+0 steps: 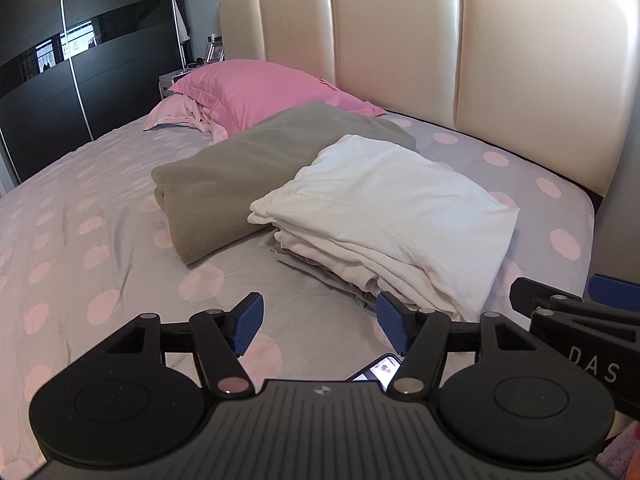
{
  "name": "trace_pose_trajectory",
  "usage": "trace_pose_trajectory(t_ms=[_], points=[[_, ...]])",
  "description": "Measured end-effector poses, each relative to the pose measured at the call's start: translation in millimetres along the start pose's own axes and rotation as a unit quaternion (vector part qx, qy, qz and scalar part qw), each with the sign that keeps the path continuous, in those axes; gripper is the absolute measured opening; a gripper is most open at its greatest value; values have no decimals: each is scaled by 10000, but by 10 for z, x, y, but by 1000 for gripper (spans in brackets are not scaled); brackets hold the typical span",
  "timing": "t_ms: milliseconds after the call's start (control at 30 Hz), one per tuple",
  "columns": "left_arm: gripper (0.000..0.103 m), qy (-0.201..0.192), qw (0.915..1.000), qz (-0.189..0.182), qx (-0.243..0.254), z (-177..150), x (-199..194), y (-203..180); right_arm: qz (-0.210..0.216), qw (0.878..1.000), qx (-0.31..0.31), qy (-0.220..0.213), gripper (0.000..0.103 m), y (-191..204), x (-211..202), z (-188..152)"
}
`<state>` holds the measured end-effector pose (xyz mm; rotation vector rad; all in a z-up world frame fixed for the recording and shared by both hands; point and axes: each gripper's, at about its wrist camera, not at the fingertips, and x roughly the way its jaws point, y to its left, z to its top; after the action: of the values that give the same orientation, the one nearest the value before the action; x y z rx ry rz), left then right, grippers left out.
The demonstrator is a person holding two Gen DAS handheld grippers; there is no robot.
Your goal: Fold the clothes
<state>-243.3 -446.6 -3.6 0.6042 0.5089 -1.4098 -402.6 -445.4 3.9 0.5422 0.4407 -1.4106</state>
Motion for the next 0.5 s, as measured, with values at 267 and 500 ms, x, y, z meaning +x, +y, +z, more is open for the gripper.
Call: trace_pose_trajectory(t_ms=[267, 500], points=[[61, 110, 9999, 20, 3, 1, 30, -16, 68, 10000, -39, 28, 73, 0, -8, -6], [61, 145, 9999, 0, -32, -10, 26, -18, 109, 9999, -7, 56, 73, -23, -11, -14]])
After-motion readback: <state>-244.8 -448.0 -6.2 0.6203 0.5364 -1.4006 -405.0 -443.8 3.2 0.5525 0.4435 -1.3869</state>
